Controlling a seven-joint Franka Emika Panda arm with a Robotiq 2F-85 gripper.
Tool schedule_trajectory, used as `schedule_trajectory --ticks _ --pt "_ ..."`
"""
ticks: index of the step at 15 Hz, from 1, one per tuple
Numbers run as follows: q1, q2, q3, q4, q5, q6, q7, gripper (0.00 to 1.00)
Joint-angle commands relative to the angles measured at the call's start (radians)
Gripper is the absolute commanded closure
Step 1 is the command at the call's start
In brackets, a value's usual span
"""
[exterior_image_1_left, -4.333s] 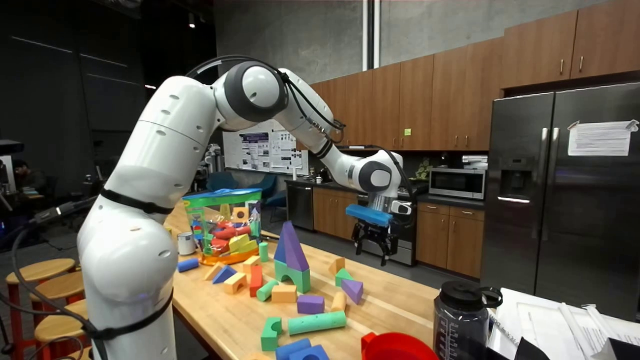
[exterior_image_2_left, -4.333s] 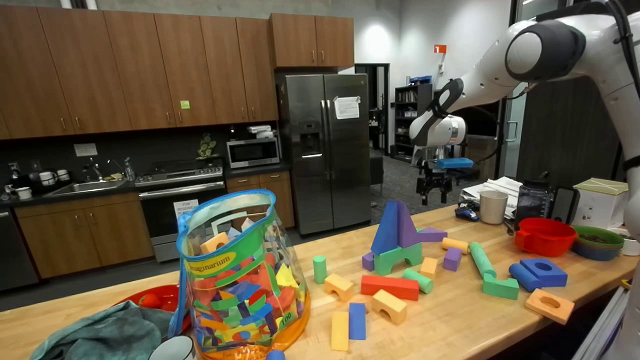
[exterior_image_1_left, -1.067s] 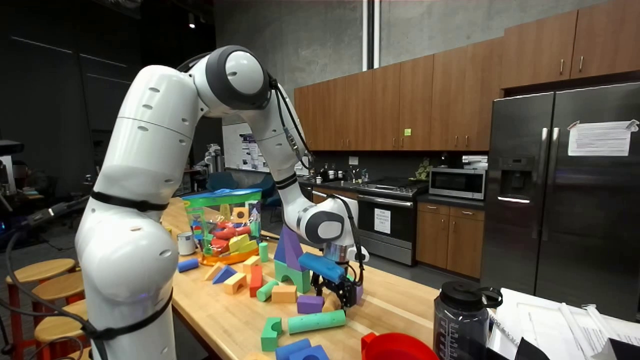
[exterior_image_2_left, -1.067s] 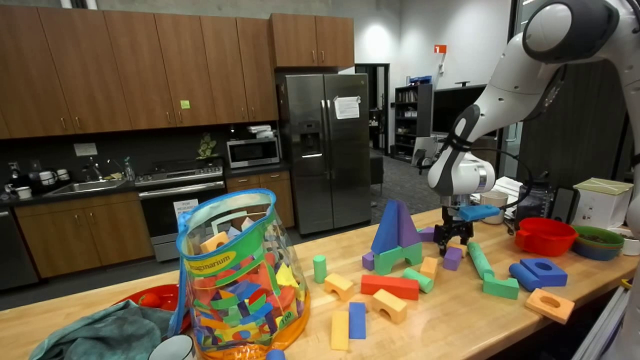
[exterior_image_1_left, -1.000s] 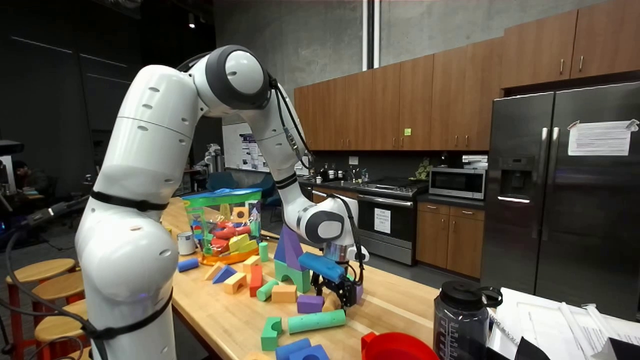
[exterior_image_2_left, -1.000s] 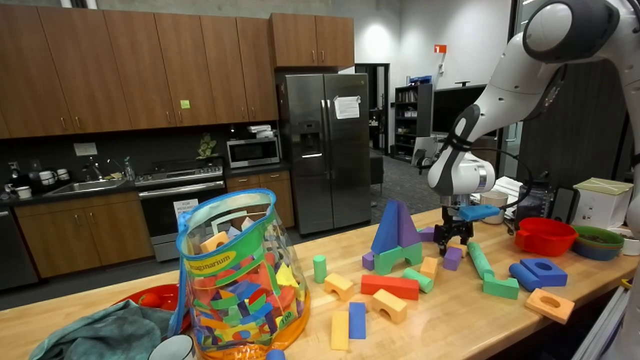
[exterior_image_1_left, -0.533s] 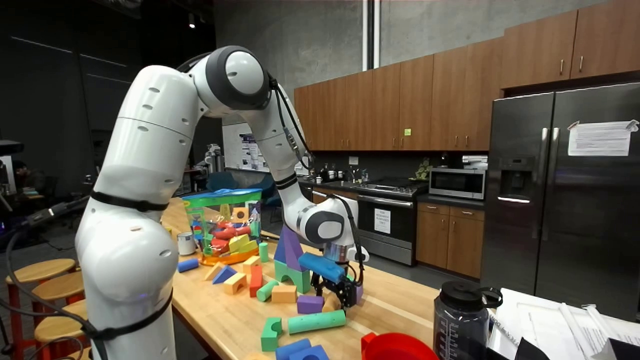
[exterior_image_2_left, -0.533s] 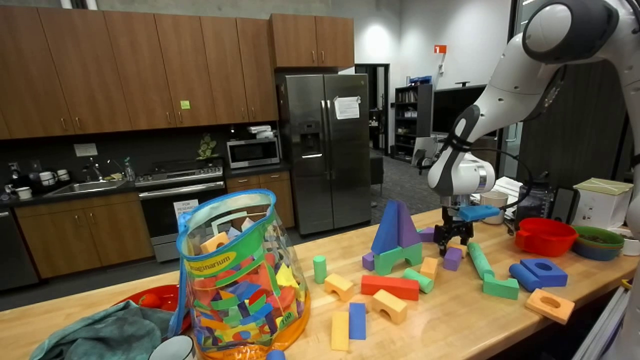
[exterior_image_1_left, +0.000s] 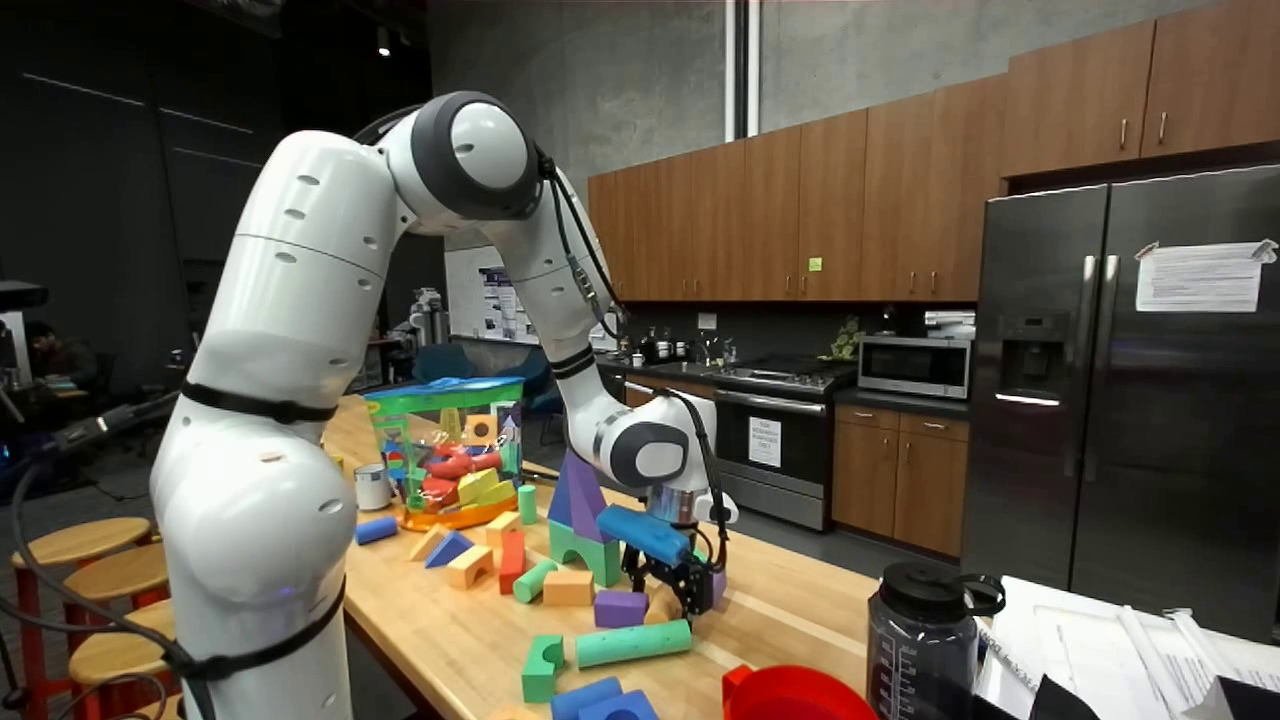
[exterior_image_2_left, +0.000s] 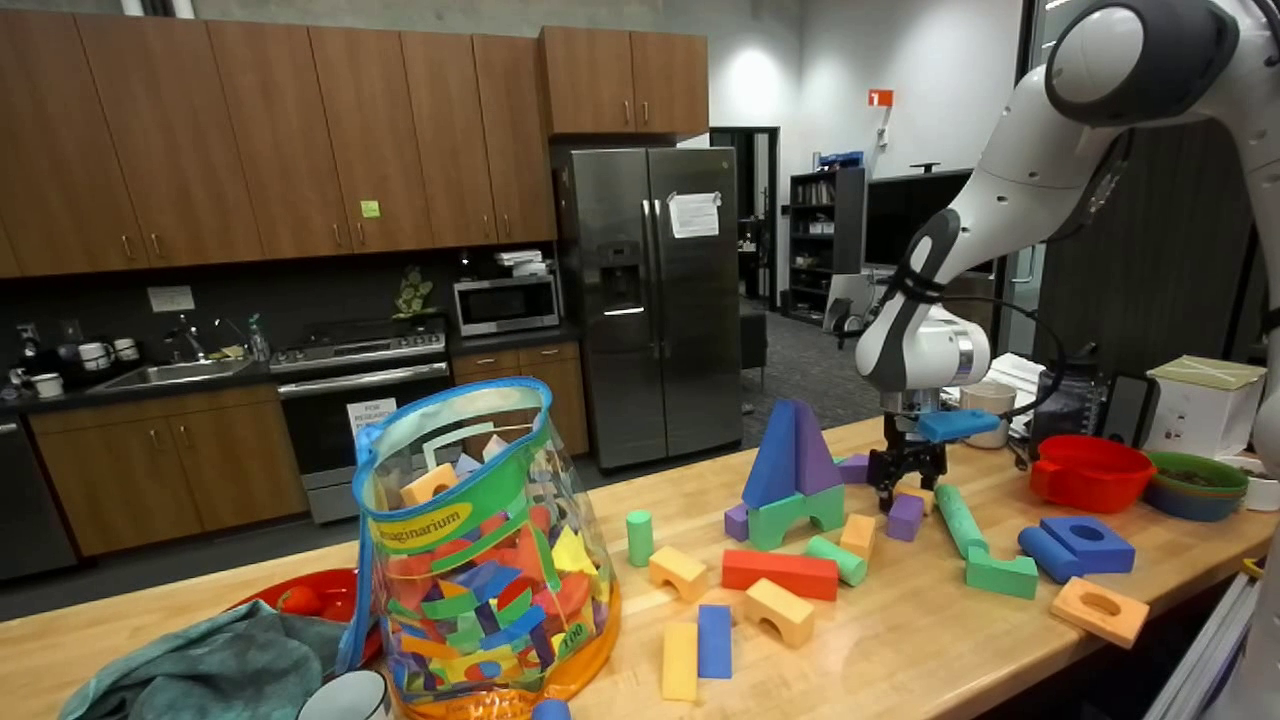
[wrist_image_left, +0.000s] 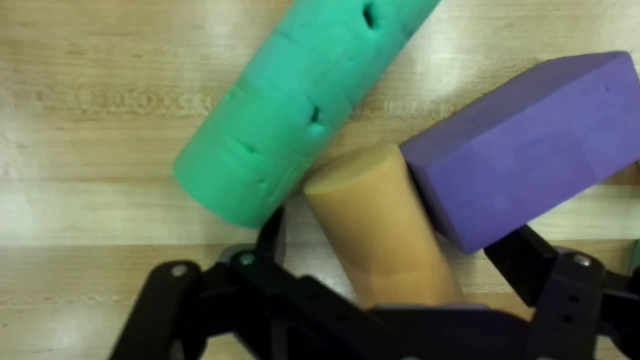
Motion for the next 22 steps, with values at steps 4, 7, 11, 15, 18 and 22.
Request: schedule_trajectory --ticks 4,7,11,15,18,22 --pt "-0.005 -0.001 0.005 0.001 -0.005 -0.002 0.005 0.0" --pt "0.007 -0.014 -0.003 -0.006 -0.02 0.009 0.03 0.0" --pt "-0.035 -0.23 0.004 -0.136 0.032 0.085 -0.044 0.0" --pt "-0.014 -0.226 -0.016 -0.119 0.103 0.139 -0.08 0.0" --pt "-0.003 -0.271 -0.029 -0.144 0.11 0.134 -0.088 0.0" --pt "-0.005 -0.23 -0.019 -0.127 0.11 0.136 -0.087 0.0"
